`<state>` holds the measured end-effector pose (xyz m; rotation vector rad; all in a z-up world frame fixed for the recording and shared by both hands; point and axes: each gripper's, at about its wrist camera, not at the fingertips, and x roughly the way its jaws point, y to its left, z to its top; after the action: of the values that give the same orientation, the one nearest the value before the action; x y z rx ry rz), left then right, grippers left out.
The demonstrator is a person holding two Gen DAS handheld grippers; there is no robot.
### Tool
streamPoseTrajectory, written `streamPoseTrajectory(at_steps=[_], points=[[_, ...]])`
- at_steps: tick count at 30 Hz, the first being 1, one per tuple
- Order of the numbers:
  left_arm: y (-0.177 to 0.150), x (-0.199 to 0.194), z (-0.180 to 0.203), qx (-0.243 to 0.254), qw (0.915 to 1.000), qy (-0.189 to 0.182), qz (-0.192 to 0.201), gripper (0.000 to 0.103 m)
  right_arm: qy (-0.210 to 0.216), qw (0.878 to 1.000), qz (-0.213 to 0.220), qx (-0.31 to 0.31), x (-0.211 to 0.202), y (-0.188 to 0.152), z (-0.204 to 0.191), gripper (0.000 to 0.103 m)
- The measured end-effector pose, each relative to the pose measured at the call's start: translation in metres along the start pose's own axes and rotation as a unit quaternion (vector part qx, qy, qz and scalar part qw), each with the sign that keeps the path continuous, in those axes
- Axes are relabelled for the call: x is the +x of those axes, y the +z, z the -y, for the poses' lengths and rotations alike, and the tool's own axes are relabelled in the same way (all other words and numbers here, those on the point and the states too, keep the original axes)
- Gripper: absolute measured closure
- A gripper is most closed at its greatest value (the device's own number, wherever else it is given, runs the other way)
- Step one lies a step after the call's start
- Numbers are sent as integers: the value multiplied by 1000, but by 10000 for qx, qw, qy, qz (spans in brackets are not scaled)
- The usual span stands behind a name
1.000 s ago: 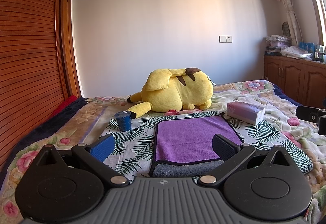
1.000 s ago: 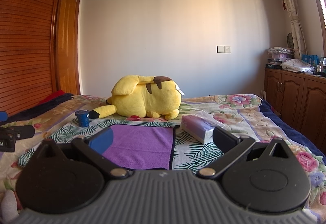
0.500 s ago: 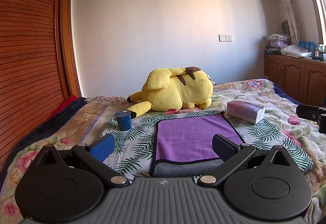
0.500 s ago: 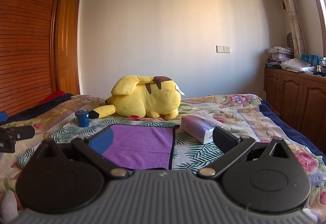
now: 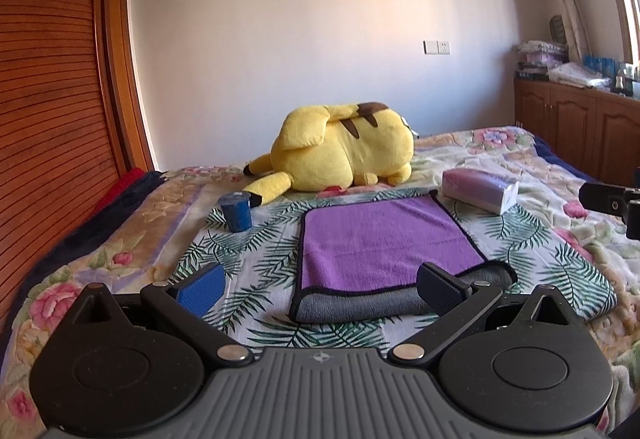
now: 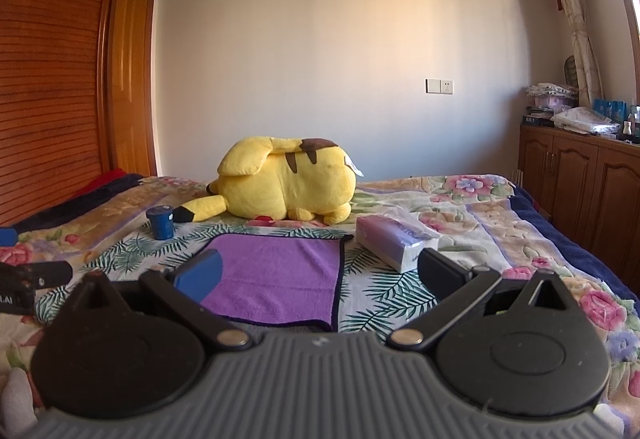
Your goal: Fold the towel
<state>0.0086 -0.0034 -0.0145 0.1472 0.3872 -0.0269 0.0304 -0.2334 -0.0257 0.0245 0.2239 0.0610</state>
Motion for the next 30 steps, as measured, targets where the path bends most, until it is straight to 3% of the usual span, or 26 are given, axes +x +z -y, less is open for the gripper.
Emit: streamPoseTrajectory(at_steps=[30], points=[[-1, 36, 6, 214, 9979, -49, -602, 0, 50, 9987, -470, -179, 39, -2, -10, 0]])
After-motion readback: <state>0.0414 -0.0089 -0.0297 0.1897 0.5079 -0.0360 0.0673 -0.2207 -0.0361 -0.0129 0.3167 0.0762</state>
